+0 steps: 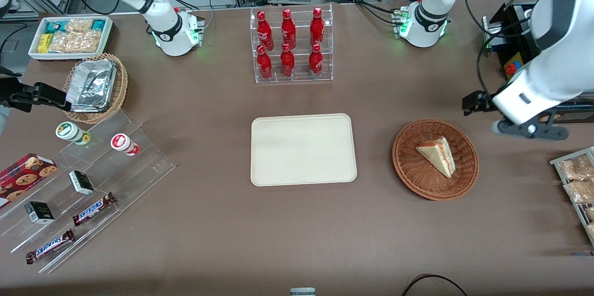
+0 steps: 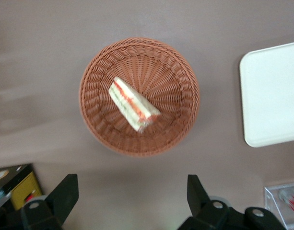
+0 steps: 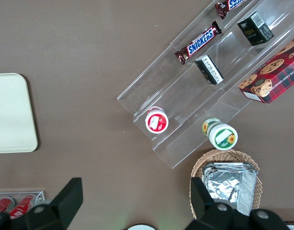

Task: Place sandwich from basket to tray
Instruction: 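Move the left gripper over the wrapped sandwich in the wicker basket, then lower the open left gripper around the sandwich's upright edge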

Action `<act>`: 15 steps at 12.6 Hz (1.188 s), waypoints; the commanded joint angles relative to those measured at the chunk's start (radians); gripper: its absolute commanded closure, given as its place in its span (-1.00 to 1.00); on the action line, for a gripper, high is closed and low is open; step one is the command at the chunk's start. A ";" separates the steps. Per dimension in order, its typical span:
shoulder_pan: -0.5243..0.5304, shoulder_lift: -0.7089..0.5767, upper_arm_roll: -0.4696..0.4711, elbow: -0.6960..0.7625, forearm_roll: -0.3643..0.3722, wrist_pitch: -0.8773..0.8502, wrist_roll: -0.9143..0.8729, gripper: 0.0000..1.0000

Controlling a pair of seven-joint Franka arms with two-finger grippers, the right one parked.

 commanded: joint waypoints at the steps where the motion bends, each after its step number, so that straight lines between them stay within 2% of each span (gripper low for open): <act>1: 0.004 -0.028 -0.006 -0.177 0.014 0.172 -0.027 -1.00; 4: 0.007 -0.030 -0.003 -0.325 0.014 0.366 -0.046 -1.00; 8: 0.007 -0.036 -0.003 -0.467 0.014 0.557 -0.182 -1.00; 12: 0.010 -0.049 -0.002 -0.505 0.014 0.597 -0.462 -1.00; 15: 0.009 -0.036 0.000 -0.518 0.014 0.634 -0.763 -1.00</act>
